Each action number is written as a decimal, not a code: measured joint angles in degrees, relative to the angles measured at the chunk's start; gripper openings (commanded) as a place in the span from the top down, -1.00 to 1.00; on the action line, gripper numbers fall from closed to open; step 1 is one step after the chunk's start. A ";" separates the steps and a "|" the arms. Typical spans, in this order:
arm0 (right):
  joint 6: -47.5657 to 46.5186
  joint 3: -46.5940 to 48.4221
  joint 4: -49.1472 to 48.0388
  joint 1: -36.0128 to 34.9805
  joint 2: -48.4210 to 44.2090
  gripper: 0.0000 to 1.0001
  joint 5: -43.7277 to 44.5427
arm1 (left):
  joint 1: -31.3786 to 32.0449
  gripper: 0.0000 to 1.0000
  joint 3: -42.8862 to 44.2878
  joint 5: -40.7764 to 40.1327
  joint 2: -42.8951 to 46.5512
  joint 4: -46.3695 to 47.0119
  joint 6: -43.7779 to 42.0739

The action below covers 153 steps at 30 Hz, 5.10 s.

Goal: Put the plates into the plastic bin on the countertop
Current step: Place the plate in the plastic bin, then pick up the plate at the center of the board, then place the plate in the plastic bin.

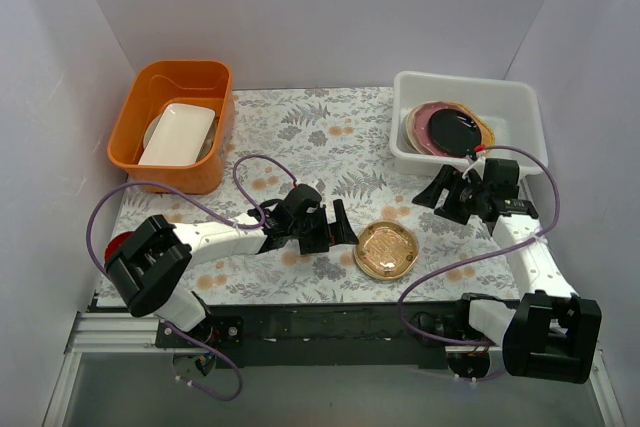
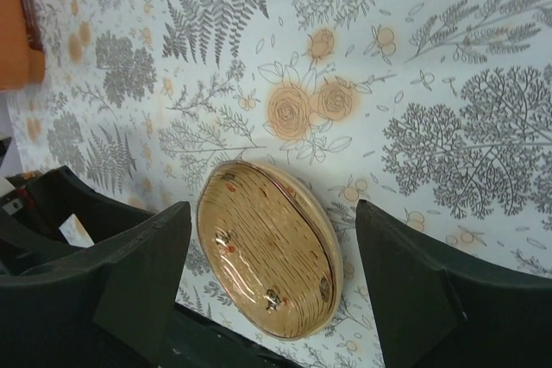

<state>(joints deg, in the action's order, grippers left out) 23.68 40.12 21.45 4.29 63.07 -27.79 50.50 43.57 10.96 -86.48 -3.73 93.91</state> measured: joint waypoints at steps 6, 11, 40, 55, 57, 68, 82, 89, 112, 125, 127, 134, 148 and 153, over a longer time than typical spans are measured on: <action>-1.14 -2.99 2.93 -1.05 -3.39 -0.55 1.14 | 0.00 -0.96 -0.02 0.24 0.00 1.57 0.48; -2.05 -3.74 4.98 -2.21 -4.52 -0.47 2.29 | 0.00 -0.96 -0.02 0.46 0.00 2.25 0.63; -2.38 -11.91 5.90 -9.01 -3.52 0.21 5.27 | 0.00 -0.96 -0.02 0.66 0.00 2.47 0.87; -2.62 -11.91 5.55 -9.31 -3.34 0.95 6.78 | 0.00 -0.96 -0.04 0.66 0.00 2.47 0.90; -2.64 -11.91 5.57 -9.31 -3.34 0.97 6.84 | 0.00 -0.96 -0.04 0.66 0.00 2.47 0.90; -2.69 -10.58 6.29 -9.31 -3.34 0.97 6.99 | 0.00 -0.96 -0.04 0.66 0.00 2.49 0.90; -2.80 -10.10 6.32 -9.35 -2.97 0.97 6.80 | 0.00 -0.96 -0.04 0.66 0.00 2.49 1.03; -2.78 -9.73 6.58 -9.42 -3.15 0.97 6.45 | 0.00 -0.96 -0.04 0.61 0.00 2.43 0.94; -2.51 -0.52 9.20 -9.57 -4.94 0.97 6.64 | 0.37 -0.96 1.42 -1.42 1.22 -2.25 -0.55; -2.40 7.39 8.39 -9.57 2.34 0.97 6.69 | 1.49 -0.96 1.95 -2.36 1.31 -3.26 -1.64; -2.40 8.68 8.39 -9.57 3.41 0.97 6.78 | 1.97 -0.96 2.73 -3.02 1.29 -4.00 -1.92; -1.97 14.32 8.15 -9.55 6.97 0.97 6.86 | 4.28 -0.96 5.53 -6.16 1.27 -6.16 -2.91; -1.20 19.91 6.86 -7.82 12.46 0.97 6.62 | 8.15 -0.96 10.95 -12.70 -0.85 -11.80 -4.26; -1.36 21.92 6.88 -6.62 13.09 0.97 6.62 | 8.70 -0.96 11.69 -13.84 -1.40 -13.14 -4.55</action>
<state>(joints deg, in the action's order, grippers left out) 22.33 62.04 28.34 -2.33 76.16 -21.17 59.20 55.27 -2.87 -87.88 -16.86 89.36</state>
